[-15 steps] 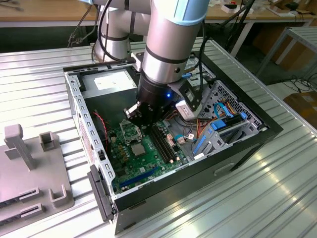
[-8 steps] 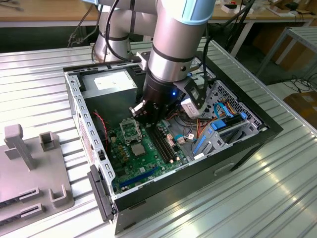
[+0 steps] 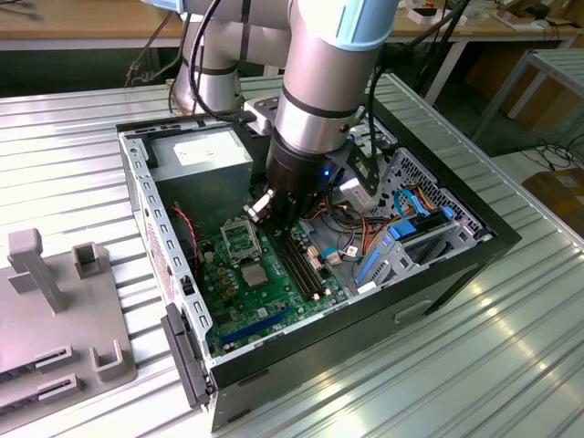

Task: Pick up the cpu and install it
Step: 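Close the cpu cover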

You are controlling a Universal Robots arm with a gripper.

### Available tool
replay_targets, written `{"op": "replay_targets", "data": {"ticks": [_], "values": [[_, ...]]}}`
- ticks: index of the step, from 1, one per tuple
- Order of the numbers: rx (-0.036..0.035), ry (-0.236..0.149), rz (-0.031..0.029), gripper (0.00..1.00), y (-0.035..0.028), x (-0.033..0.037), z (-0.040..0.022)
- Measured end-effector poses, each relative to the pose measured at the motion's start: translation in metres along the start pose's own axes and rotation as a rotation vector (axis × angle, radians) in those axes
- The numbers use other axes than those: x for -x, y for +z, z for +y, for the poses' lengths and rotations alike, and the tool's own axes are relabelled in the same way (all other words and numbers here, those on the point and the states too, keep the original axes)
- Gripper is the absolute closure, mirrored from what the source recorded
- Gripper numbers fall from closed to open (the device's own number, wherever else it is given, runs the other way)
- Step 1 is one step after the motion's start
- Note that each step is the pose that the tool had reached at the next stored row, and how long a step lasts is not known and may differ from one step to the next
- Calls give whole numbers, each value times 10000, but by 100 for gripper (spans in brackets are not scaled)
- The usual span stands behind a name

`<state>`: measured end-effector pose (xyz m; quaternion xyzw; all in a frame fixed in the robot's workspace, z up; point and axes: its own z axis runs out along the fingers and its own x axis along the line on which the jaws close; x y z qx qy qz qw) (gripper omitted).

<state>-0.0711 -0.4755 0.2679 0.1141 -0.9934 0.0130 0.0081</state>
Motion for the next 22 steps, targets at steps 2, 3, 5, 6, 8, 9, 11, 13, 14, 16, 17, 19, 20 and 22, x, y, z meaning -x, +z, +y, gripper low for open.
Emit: {"op": "replay_targets", "data": {"ticks": [2,3,5,6,8,9,11,13,14,16,17,19,20,22], "values": [[-16,-747,-16,89,16,0,0],[-19,-915,-20,89,19,0,0],[-27,-1373,-32,89,25,0,1],[-30,-1546,-36,89,26,0,1],[-38,-1990,-47,89,30,0,1],[-42,-2184,-52,89,31,0,1],[-52,-2725,-64,89,36,0,1],[-64,-3346,-79,89,42,1,1],[-69,-3613,-86,89,44,0,1],[-76,-3972,-94,89,48,1,1],[-80,-4152,-98,89,49,1,1],[-92,-4811,-115,89,56,1,1],[-98,-5154,-123,89,60,1,2],[-106,-5508,-131,89,63,1,2]]}}
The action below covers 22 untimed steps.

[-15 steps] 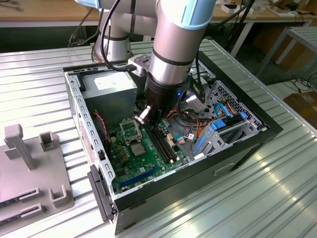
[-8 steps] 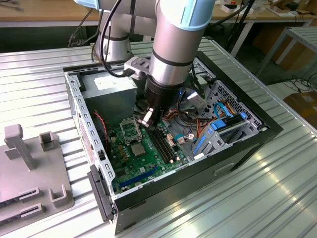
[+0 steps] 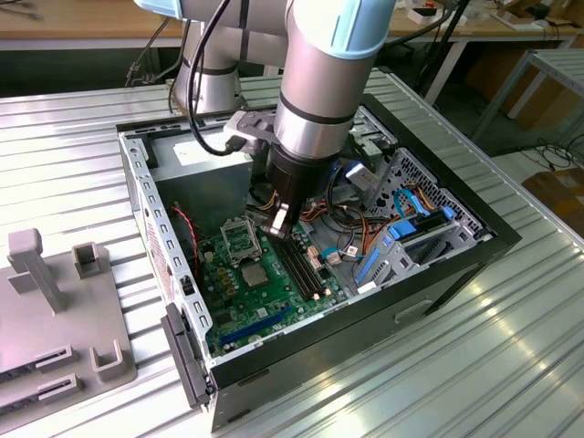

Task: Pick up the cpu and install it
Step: 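Close the cpu cover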

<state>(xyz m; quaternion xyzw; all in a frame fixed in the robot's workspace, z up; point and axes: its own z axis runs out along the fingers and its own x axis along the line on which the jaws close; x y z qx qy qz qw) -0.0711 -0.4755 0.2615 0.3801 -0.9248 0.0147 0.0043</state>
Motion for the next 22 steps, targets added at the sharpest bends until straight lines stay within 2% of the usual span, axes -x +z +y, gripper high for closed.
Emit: {"op": "replay_targets", "data": {"ticks": [4,7,8,13,16,22], "values": [[-13,-742,-19,89,6,4,-3],[3,-907,-44,89,10,26,-19],[25,-935,-68,89,11,35,-23],[291,-1031,-362,89,23,75,-19],[350,-1200,-427,89,32,83,-16],[395,-1415,-479,89,41,122,-24]]}}
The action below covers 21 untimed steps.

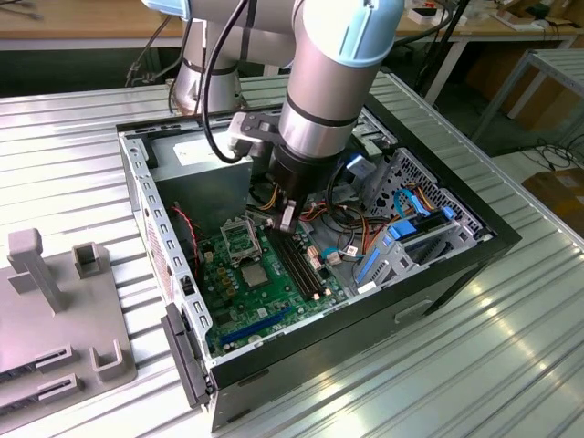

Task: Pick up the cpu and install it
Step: 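Close the cpu cover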

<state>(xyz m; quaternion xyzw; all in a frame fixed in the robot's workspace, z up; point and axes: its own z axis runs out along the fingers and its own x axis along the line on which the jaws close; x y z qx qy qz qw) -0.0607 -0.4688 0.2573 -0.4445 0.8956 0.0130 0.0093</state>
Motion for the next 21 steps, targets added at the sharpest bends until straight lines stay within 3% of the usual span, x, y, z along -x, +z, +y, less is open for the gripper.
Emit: {"op": "replay_targets", "data": {"ticks": [2,8,16,18,21], "values": [[26,-36,-31,89,15,46,-20],[174,-169,-221,89,59,130,-31],[451,-211,-589,89,105,168,-23],[488,-216,-639,89,117,171,-22],[488,-216,-639,89,119,171,-22]]}}
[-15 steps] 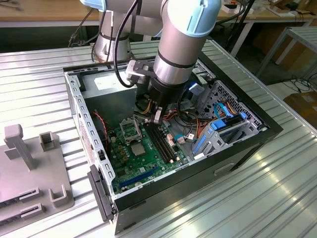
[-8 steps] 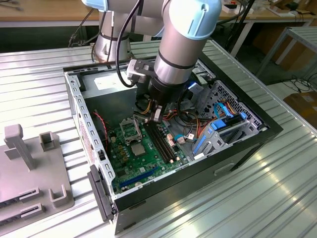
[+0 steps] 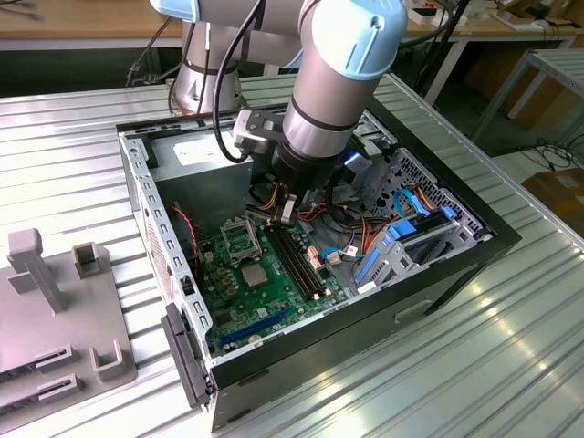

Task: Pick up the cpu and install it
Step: 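Close the cpu cover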

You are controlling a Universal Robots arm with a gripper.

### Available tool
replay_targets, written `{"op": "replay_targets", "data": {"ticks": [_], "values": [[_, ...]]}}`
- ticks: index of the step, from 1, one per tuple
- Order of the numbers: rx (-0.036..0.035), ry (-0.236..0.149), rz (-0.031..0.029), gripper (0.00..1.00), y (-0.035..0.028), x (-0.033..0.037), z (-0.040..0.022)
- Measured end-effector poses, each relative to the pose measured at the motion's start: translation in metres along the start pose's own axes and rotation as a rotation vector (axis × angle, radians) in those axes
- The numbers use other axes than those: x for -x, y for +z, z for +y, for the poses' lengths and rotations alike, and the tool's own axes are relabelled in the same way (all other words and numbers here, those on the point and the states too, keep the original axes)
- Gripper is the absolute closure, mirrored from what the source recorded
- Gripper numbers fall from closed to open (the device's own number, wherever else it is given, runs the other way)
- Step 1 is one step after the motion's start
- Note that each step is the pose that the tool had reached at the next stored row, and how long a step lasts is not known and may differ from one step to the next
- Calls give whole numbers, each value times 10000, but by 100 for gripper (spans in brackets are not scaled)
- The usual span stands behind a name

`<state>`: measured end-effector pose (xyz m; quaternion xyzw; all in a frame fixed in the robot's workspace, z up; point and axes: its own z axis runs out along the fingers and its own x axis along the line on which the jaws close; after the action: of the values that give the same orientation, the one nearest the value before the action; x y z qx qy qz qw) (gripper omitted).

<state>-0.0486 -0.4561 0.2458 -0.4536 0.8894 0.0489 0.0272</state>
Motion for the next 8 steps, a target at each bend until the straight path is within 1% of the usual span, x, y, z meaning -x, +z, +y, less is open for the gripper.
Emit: {"op": "replay_targets", "data": {"ticks": [5,8], "values": [[0,0,0,89,3,0,0],[-14,-3,-11,89,4,-1,1]]}}
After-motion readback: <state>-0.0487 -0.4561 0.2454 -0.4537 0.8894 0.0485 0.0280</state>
